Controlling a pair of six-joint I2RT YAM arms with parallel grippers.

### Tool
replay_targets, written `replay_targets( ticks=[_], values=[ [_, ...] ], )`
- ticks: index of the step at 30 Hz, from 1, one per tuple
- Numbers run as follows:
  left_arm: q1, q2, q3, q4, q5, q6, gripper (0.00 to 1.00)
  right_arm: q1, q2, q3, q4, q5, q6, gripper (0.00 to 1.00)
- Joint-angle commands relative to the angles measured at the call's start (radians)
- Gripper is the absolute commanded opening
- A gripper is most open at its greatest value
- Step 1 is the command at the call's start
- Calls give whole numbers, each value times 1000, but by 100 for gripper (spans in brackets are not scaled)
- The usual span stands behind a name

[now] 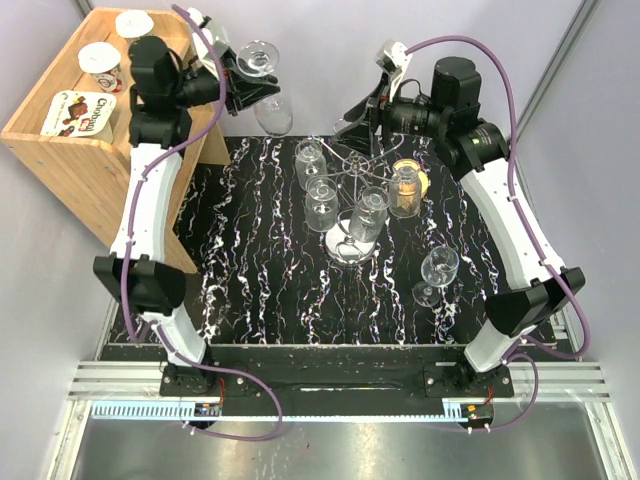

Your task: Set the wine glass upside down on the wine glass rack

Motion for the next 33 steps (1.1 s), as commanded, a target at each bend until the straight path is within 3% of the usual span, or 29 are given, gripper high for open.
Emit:
replay_targets(
  ticks=[1, 8, 17, 21, 26, 33],
  values=[
    [-22, -130, 50, 19, 43, -120, 0, 33, 9, 99, -7, -7, -15, 78],
    [-143, -231, -8, 27, 60, -229, 0, 50, -25, 153, 15, -91, 44, 80],
    [-244, -162, 10, 63, 54, -327, 0, 48, -126, 180, 22, -192, 136, 85],
    [-269, -135, 22, 70, 60, -323, 0, 32, -155, 193, 51, -186, 201, 90],
    [-297, -103, 51, 70, 66, -310, 0, -22, -169, 154, 194, -134, 398, 88],
    [-343, -78, 88, 38, 43, -286, 0, -31, -168, 96, 225, -25, 490, 88]
  ],
)
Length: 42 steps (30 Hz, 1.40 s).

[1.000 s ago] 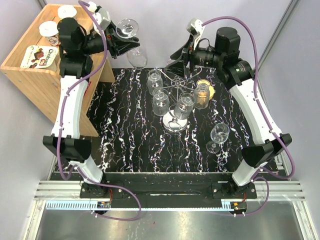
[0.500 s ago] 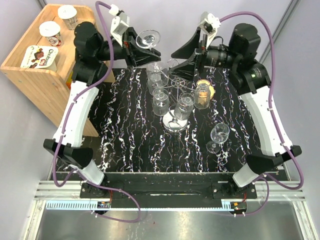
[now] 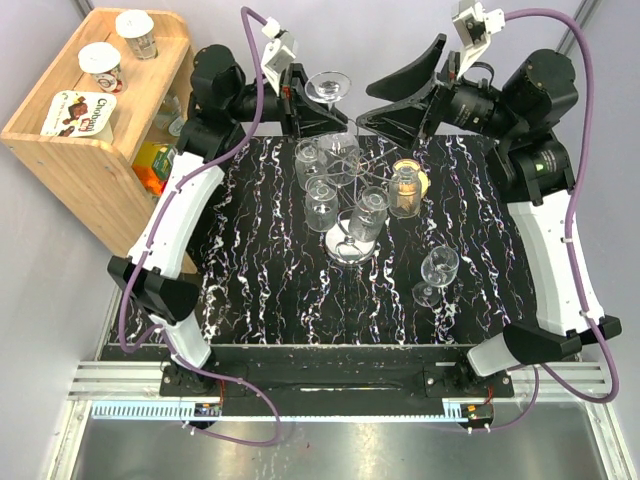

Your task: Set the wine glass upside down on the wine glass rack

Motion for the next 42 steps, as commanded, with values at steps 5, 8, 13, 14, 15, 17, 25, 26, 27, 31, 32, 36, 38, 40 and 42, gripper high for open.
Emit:
replay_targets(
  ticks=[5, 8, 13, 14, 15, 17, 25, 26, 27, 31, 32, 36, 38, 40, 42],
  values=[
    [-53, -18, 79, -12, -31, 45, 0, -13, 18, -30, 49, 114, 163, 92],
    [-76, -25, 79, -80, -52, 117, 0, -14, 18, -41, 65, 100, 183, 92],
    [-84, -24, 85, -100, -63, 125, 0, -14, -8, -87, 40, 80, 94, 91],
    [-87, -22, 87, -100, -62, 122, 0, -14, -15, -101, 39, 78, 81, 91],
    [-89, -22, 88, -100, -60, 122, 0, -14, -21, -112, 40, 75, 75, 91],
    [-95, -24, 83, -104, -62, 125, 0, -16, -23, -121, 43, 77, 74, 91],
    [-113, -30, 90, -198, -91, 213, 0, -14, -18, -130, 103, 48, 144, 88],
    [-116, -30, 91, -212, -97, 225, 0, -14, -15, -138, 121, 42, 162, 88],
    [-116, -32, 93, -226, -98, 239, 0, -14, -15, -139, 132, 34, 178, 88],
    [-127, -39, 91, -262, -114, 286, 0, -16, -14, -139, 126, 45, 177, 81],
    [-127, -42, 94, -267, -115, 292, 0, -16, -17, -142, 121, 57, 172, 79],
    [-132, -51, 102, -269, -126, 303, 0, -16, -24, -176, 111, 74, 152, 65],
    [-130, -50, 116, -269, -126, 300, 0, -16, -31, -188, 103, 80, 141, 59],
    [-130, -51, 128, -273, -129, 300, 0, -14, -37, -194, 86, 88, 121, 50],
    [-130, -56, 137, -278, -131, 305, 0, -16, -49, -198, 71, 92, 101, 41]
  ],
)
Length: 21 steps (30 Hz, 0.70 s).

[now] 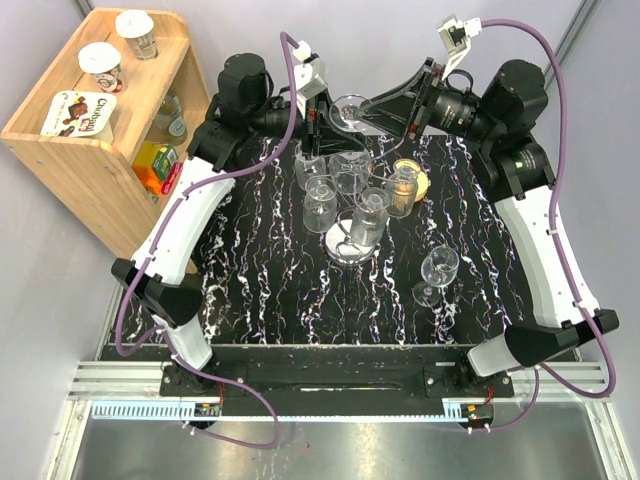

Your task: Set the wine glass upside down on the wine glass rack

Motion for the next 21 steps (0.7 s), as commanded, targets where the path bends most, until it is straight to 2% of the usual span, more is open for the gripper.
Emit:
replay_targets(
  ticks=[1, 5, 7, 21],
  values=[
    [-6, -60, 82, 30, -20, -3, 0, -3, -47, -11, -13, 14, -73, 37],
    [-6, -72, 96, 28, -17, -4, 0, -7, -58, -8, -25, 18, -83, 14],
    [-6, -77, 99, 28, -15, -6, 0, -11, -62, -6, -34, 29, -93, 7],
    [-4, -124, 79, 27, 36, -7, 0, -41, -74, -3, -73, 77, -134, 3]
  ],
)
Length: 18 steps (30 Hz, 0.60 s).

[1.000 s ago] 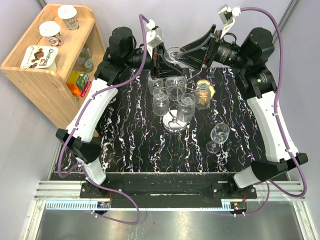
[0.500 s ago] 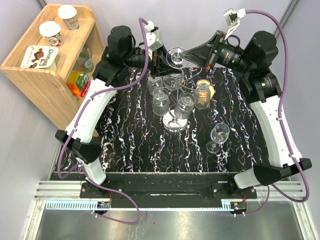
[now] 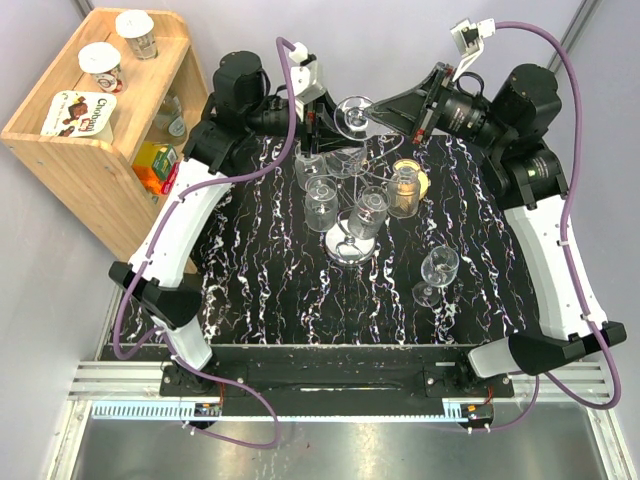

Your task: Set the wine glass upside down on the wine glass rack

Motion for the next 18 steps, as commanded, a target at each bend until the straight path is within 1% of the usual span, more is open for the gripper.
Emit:
replay_targets(
  ticks=[1, 7, 13, 18],
  values=[
    [1, -119, 47, 44, 65, -133, 0, -31, -23, 4, 6, -2, -172, 3],
    [-1, -132, 36, 44, 124, -122, 0, -59, -10, 22, 4, -3, -152, 3],
    [9, -139, -2, 44, 211, -61, 0, -91, 23, 56, 12, -21, -104, 3],
    [19, -127, -2, 45, 253, -24, 0, -115, 52, 62, 25, -49, -72, 4]
  ],
)
